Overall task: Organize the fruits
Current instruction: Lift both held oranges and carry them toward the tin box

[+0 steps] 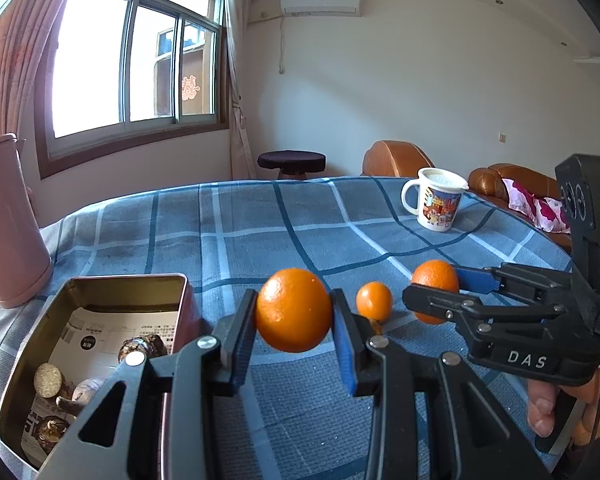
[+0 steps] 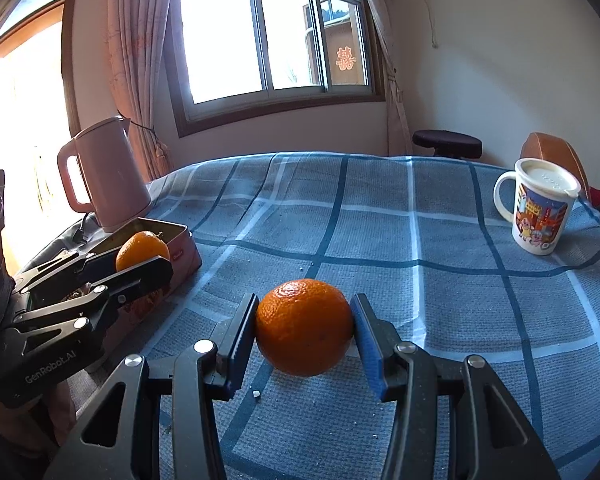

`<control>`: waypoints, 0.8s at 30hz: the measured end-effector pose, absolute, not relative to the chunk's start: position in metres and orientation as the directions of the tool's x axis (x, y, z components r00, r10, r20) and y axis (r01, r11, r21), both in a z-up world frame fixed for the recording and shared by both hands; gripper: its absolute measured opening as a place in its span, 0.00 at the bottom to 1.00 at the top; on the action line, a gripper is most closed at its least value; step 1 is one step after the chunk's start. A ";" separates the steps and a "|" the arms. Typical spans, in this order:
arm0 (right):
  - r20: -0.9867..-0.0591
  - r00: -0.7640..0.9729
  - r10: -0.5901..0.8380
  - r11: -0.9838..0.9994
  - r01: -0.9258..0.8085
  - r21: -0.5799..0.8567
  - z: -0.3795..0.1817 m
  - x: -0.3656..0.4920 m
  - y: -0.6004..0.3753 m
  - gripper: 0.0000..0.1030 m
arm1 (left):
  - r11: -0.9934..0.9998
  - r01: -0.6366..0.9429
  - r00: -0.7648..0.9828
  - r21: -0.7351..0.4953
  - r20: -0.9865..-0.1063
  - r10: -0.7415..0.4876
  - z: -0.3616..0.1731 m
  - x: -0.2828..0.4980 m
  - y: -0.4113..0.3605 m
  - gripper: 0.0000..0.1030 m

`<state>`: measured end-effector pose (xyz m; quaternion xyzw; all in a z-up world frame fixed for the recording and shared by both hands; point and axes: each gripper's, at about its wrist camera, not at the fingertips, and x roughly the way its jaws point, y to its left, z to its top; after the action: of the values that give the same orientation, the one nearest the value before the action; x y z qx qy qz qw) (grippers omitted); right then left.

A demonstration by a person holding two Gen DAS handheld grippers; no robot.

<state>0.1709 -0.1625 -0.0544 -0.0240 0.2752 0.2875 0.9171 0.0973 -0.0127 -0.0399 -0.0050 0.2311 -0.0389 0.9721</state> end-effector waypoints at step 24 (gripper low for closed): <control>-0.417 0.753 0.509 0.845 -0.529 0.076 -0.044 0.153 -0.169 0.48 | 0.997 0.072 0.907 -0.008 -0.415 -0.069 -0.035 0.092 -0.015 0.36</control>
<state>0.1527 -0.1691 -0.0442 -0.0234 0.2161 0.2772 0.9359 0.0919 -0.0152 -0.0355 0.0037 0.2126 -0.0359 0.9765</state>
